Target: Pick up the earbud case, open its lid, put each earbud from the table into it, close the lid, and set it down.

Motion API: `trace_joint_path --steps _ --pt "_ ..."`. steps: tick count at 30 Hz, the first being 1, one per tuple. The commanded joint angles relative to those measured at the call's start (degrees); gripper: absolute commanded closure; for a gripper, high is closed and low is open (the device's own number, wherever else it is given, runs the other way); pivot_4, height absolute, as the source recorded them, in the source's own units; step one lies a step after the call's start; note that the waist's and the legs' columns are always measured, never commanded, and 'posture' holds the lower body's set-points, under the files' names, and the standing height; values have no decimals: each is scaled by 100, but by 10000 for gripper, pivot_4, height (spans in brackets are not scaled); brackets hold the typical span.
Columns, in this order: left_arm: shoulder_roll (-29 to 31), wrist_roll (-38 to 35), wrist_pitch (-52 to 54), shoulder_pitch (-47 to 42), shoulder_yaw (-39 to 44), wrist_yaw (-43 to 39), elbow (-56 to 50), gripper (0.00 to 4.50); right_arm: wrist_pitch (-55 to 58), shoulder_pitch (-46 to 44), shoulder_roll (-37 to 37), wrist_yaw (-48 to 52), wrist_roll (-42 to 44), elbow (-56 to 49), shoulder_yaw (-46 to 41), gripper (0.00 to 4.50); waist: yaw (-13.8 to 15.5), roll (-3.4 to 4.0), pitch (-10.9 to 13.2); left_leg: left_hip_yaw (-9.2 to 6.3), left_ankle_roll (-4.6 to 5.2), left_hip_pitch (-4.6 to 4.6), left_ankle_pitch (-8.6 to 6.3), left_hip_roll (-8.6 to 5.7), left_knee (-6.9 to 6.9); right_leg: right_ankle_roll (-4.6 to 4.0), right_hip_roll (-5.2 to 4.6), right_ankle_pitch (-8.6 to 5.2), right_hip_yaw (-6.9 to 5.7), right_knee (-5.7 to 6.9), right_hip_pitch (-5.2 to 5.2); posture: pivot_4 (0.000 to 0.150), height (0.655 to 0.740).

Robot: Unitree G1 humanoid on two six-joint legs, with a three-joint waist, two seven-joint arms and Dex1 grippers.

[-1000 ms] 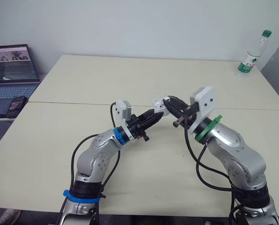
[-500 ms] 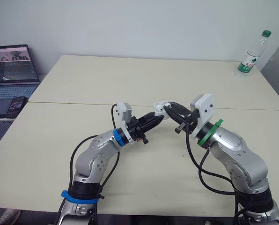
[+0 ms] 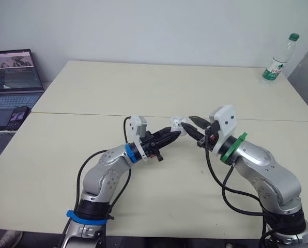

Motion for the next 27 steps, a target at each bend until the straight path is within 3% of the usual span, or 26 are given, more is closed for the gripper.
trace_joint_path --steps 1,5,12,17,20,27 --pt "-70 -86 -299 -106 38 -153 -278 36982 83 21 27 56 86 -70 -3 15682 0 0 0 0 0 0 0 0 0 0 0 0 0 0 0 1500 7400" --pt "-46 -66 -331 -84 23 -162 -263 36982 -142 49 113 138 104 -67 -88 732 0 0 0 -1 0 0 0 1 0 0 0 0 0 0 0 1500 7400" --pt "39 -23 -409 -62 -3 -255 -213 36982 -358 -45 93 516 507 -91 -505 82 -1 0 0 0 0 0 0 -2 1 0 2 0 0 0 1 1500 7400" --pt "225 -36 -467 -92 49 -549 -58 36982 -83 -895 -230 715 1291 520 -1422 82 -3 0 0 4 1 4 0 -2 3 -1 5 1 -1 2 2 1500 7400" --pt "345 -159 -414 -176 84 -816 35 36982 235 -1366 -373 652 1612 1287 -1871 6367 -7 0 0 2 2 10 1 0 4 -5 16 3 -1 4 7 1500 7400" --pt "619 -1012 341 -305 133 -1559 -89 36982 1267 -1126 -883 1585 2287 1949 -1589 32189 -1 0 -2 6 3 0 1 2 1 -7 12 4 3 -3 2 1500 7400"
